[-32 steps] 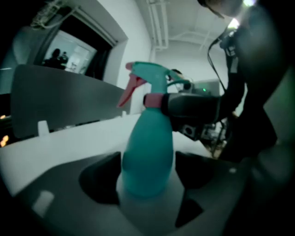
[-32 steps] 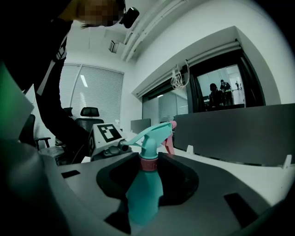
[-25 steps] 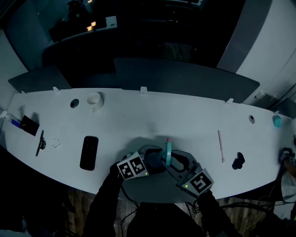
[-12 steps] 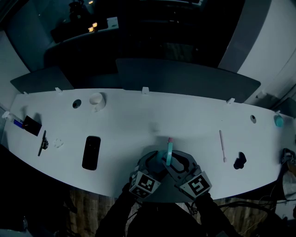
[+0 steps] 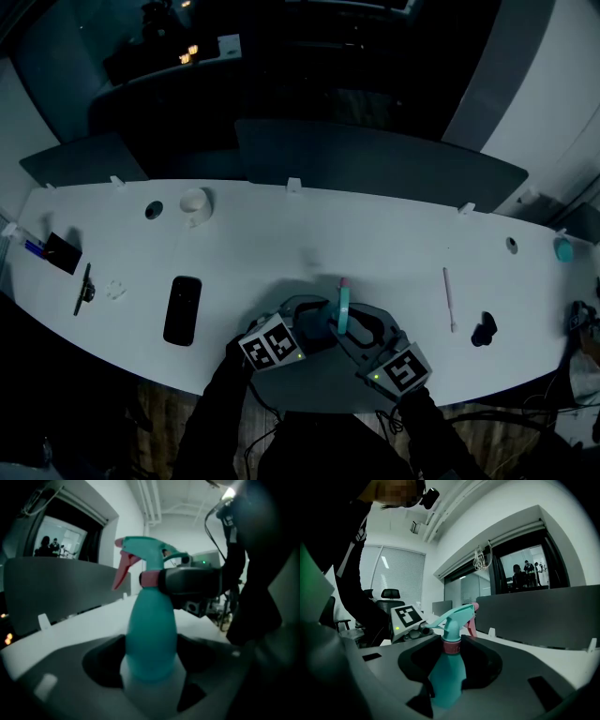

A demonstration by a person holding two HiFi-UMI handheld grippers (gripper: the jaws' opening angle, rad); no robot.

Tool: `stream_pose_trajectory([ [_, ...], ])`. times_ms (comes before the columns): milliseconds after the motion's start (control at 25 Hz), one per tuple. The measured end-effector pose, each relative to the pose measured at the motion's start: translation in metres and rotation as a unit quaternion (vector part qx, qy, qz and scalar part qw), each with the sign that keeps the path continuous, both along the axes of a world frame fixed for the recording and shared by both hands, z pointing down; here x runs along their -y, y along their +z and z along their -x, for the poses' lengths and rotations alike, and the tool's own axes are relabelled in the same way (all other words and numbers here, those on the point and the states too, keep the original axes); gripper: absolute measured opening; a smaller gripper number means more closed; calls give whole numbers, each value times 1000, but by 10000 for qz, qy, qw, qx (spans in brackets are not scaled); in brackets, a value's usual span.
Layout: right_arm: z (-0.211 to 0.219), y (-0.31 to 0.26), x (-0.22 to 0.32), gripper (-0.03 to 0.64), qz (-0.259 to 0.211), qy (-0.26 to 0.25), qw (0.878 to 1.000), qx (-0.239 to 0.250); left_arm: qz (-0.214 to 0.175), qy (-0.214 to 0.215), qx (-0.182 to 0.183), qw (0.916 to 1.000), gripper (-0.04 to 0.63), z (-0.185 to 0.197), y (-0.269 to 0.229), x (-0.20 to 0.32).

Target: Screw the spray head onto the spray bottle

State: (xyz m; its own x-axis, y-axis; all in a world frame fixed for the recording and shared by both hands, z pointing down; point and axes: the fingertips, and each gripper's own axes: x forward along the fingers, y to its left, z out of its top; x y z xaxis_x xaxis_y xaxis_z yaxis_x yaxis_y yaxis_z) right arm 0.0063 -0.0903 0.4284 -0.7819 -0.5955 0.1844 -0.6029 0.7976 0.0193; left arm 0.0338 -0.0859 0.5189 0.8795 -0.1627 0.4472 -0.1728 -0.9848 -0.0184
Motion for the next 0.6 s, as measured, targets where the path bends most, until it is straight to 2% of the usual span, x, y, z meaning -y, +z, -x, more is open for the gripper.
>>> stream_pose_trajectory([
  [120, -2, -1, 3, 123, -136, 249, 9996, -13, -285, -924, -246, 9950, 348, 0, -2, 5],
  [200, -3, -1, 2, 123, -186, 418, 9990, 2, -439, -1531, -305, 9868, 350, 1, -1, 7],
  [280, -2, 0, 2, 123, -195, 513, 9985, 22, -513, -1966, -359, 9785, 351, 2, 2, 8],
  [400, 1, 0, 2, 123, -186, 506, 9985, 4, -463, -2163, -441, 9742, 351, 4, 2, 8],
  [600, 0, -9, -3, 123, -235, 546, 9981, 168, -426, -1972, -658, 9772, 350, 10, -9, -1],
])
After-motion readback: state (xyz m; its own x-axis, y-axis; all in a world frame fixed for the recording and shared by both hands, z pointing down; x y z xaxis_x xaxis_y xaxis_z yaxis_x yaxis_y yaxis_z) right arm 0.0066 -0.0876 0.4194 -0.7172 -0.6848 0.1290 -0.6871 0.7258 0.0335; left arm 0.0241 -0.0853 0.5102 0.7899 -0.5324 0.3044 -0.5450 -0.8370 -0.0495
